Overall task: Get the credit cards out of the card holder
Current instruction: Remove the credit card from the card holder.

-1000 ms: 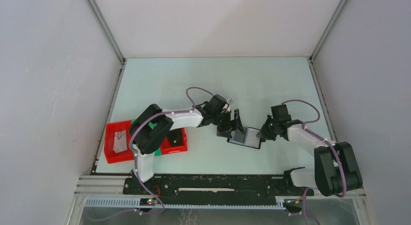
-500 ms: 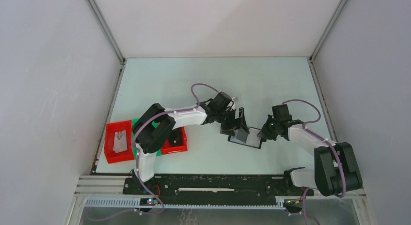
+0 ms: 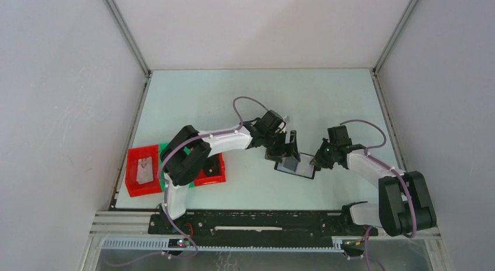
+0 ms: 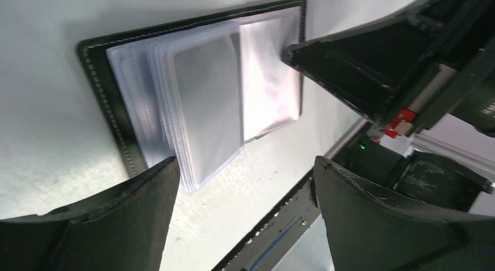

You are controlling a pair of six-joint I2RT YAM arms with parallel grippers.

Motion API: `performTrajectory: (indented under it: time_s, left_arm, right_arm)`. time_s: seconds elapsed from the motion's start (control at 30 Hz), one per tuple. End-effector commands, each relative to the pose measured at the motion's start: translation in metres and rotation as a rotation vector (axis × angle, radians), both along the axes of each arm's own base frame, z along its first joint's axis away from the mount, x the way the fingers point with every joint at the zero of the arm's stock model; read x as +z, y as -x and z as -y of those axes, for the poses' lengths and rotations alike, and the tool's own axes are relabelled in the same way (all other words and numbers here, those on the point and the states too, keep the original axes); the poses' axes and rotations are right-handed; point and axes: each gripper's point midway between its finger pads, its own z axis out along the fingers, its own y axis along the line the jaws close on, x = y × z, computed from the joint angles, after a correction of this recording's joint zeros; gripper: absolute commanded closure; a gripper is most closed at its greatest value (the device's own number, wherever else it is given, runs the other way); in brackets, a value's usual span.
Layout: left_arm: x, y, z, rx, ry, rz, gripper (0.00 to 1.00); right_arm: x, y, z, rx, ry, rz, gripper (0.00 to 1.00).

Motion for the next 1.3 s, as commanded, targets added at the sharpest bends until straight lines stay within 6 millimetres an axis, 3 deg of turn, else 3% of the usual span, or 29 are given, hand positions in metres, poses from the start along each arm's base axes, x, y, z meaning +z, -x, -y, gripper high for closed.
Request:
performTrajectory:
  time_s: [0.0, 0.17, 0.4, 0.73, 1.27]
  left_arm:
    - [0.029, -0.016, -0.002, 0.006, -0.046, 0.160, 0.10]
    - [0.030, -0.026, -0.009, 0.062, -0.090, 0.205, 0.04]
    - [0.041, -0.016, 0.016, -0.001, 0.020, 0.176, 0.05]
    - [0.018, -0.014, 0.024, -0.013, -0.010, 0.123, 0.05]
    - [-0.004, -0.021, 0.012, 0.027, -0.110, 0.125, 0.05]
  right_arm:
    - [-0.004, 0.003, 0.004, 0.012, 0.019, 0.000, 0.95]
    - [-0.004, 0.003, 0.003, 0.014, 0.017, 0.001, 0.95]
    - [-0.004, 0.002, 0.003, 0.016, 0.015, 0.003, 0.95]
    - [-0.004, 0.003, 0.002, 0.021, 0.014, 0.000, 0.95]
    - [-0.003, 0.002, 0.001, 0.026, 0.008, 0.004, 0.95]
